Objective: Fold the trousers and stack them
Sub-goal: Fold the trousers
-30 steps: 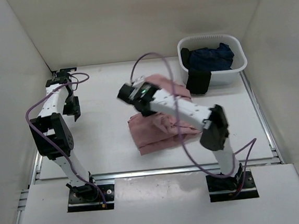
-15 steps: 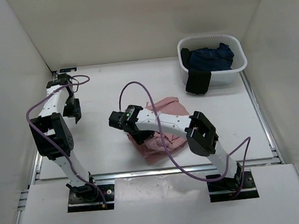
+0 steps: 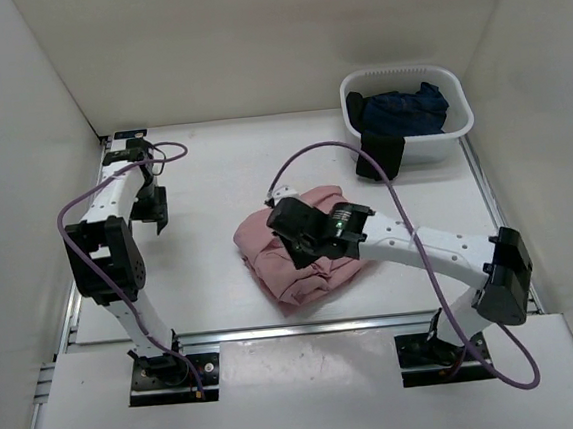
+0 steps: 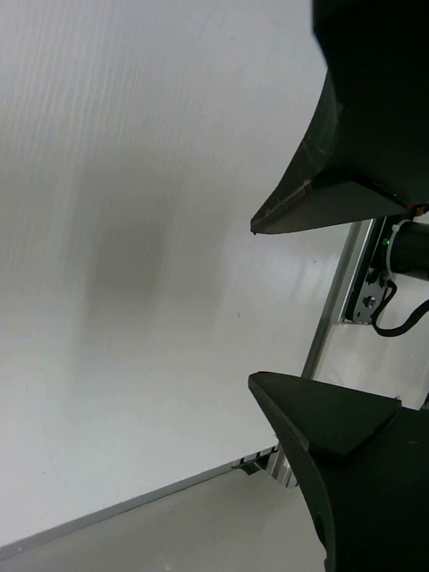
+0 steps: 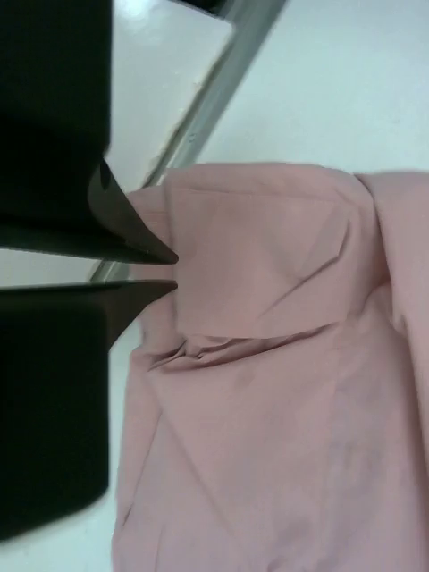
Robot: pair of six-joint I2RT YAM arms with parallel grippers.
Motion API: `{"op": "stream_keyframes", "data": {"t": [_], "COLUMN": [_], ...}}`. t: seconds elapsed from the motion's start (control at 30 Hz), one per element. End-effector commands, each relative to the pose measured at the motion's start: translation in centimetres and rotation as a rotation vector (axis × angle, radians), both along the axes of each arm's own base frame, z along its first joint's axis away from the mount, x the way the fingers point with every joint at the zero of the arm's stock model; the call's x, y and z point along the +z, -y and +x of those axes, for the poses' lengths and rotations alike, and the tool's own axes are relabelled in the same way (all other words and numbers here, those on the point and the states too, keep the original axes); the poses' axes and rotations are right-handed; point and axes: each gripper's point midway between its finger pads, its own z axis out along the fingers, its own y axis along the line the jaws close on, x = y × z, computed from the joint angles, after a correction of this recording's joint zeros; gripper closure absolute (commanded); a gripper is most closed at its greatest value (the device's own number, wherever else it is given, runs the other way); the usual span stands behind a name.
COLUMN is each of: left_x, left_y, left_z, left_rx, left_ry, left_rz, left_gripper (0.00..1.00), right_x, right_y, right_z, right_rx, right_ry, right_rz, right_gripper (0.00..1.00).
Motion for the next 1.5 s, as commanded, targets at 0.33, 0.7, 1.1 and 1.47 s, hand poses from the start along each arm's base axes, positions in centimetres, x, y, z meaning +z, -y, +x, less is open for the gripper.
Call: {"op": "stream_keyframes", "data": {"t": [0.33, 0.7, 1.1, 1.47], "left_x": [1.8, 2.9, 10.2, 14.4], "left_y": [2.2, 12.0, 10.1, 24.5], "left_z": [0.2, 5.5, 1.8, -15.7], "left_rx": [-0.045, -0.179, -0.239, -0.801], "left_ry": [0.054, 0.049, 0.44, 0.468], "left_rz": [-0.054, -0.47, -0.338, -0.904], "left_gripper": [0.25, 0.2, 0.29, 0.0], "right_x": [-13.4, -10.0, 0.5, -2.7], "right_y": [-5.1, -13.6, -6.4, -10.4], "right_z": [-1.2, 2.8, 11.8, 20.0], "right_rx": [0.218, 0.278, 0.111, 0.122], "right_ry": [-0.245, -0.152, -0.172, -0.347], "right_rz": [-0.074, 0.003, 0.223, 0.42], "right_gripper": [1.0, 1.0, 0.37, 0.1]}}
